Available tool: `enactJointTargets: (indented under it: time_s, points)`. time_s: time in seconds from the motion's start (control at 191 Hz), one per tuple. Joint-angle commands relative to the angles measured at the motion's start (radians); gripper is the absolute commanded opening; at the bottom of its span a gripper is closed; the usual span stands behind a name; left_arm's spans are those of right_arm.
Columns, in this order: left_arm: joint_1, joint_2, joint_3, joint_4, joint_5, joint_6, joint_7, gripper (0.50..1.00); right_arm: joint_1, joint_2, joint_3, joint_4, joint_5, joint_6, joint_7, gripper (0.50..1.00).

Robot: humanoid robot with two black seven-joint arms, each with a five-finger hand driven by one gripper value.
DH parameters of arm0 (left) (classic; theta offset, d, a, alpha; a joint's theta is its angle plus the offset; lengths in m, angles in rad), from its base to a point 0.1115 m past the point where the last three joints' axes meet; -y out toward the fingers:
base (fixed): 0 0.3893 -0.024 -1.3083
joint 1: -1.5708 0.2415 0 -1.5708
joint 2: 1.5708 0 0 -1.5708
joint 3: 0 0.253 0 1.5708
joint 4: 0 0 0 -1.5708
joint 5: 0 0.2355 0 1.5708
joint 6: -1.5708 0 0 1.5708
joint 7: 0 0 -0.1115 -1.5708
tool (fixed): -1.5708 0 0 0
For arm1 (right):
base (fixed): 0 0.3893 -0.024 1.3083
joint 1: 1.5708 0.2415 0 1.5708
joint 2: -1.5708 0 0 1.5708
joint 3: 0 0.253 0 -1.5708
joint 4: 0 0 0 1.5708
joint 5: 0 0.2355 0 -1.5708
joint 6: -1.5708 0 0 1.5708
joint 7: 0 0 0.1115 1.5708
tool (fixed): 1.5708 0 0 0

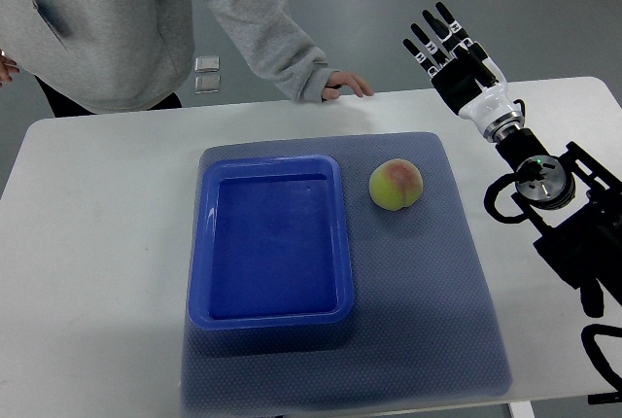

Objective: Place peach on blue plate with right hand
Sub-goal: 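Move the right hand from its raised pose toward the peach, then lower the right hand over the peach and close fingers around it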

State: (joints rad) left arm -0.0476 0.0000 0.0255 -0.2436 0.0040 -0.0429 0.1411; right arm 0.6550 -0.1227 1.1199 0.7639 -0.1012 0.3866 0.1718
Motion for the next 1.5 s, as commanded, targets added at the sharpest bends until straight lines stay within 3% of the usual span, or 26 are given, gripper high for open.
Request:
enactJointTargets:
  time_s: [0.0, 0.309, 0.503, 0.509, 0.519, 0.608, 0.687, 0.75, 0.76, 0.808, 0.886, 0.892, 0.986, 1.164, 1.495]
  points:
    - [0.000, 0.000, -0.001, 0.000, -0.002, 0.000, 0.000, 1.000, 0.000, 0.000, 0.000, 0.000, 0.000, 0.000, 0.000, 0.930]
    - [0.000, 0.000, -0.001, 0.000, -0.006, 0.002, -0.002, 1.000, 0.009, -0.005, -0.038, 0.006, -0.032, 0.002, -0.005, 0.930]
    - [0.002, 0.000, -0.001, -0.002, -0.006, 0.003, -0.002, 1.000, 0.052, -0.090, -0.120, 0.046, -0.250, 0.009, -0.006, 0.930]
    - [0.002, 0.000, -0.001, -0.003, -0.006, 0.002, -0.002, 1.000, 0.083, -0.119, -0.174, 0.052, -0.382, 0.017, -0.014, 0.930]
    - [0.002, 0.000, -0.001, -0.003, -0.006, 0.002, -0.002, 1.000, 0.090, -0.127, -0.189, 0.054, -0.417, 0.018, -0.018, 0.930]
    - [0.002, 0.000, 0.001, -0.005, -0.006, 0.002, -0.002, 1.000, 0.150, -0.198, -0.293, 0.066, -0.652, 0.043, -0.058, 0.930]
    - [0.000, 0.000, 0.001, -0.016, -0.006, 0.002, -0.002, 1.000, 0.227, -0.274, -0.419, 0.094, -0.851, 0.112, -0.100, 0.930]
    - [0.000, 0.000, 0.001, -0.017, -0.006, 0.002, -0.002, 1.000, 0.239, -0.284, -0.433, 0.100, -0.870, 0.123, -0.103, 0.930]
    - [0.000, 0.000, 0.001, -0.025, -0.006, 0.002, -0.002, 1.000, 0.308, -0.348, -0.515, 0.138, -0.971, 0.176, -0.126, 0.930]
    - [0.000, 0.000, 0.001, -0.025, -0.006, 0.002, -0.001, 1.000, 0.357, -0.386, -0.578, 0.163, -1.023, 0.199, -0.152, 0.930]
    - [0.000, 0.000, 0.001, -0.026, -0.006, 0.002, -0.002, 1.000, 0.396, -0.410, -0.632, 0.178, -1.058, 0.209, -0.173, 0.930]
    - [0.000, 0.000, 0.001, -0.026, -0.006, 0.000, -0.002, 1.000, 0.463, -0.438, -0.720, 0.202, -1.095, 0.219, -0.187, 0.930]
    - [0.000, 0.000, 0.002, -0.025, -0.006, 0.000, -0.002, 1.000, 0.560, -0.480, -0.853, 0.245, -1.112, 0.224, -0.187, 0.930]
    - [-0.002, 0.000, 0.002, -0.025, -0.002, 0.000, -0.002, 1.000, 0.603, -0.477, -0.919, 0.314, -1.138, 0.212, -0.187, 0.930]
    - [-0.003, 0.000, 0.001, -0.025, -0.004, 0.000, -0.002, 1.000, 0.584, -0.399, -1.002, 0.305, -1.207, 0.123, -0.186, 0.930]
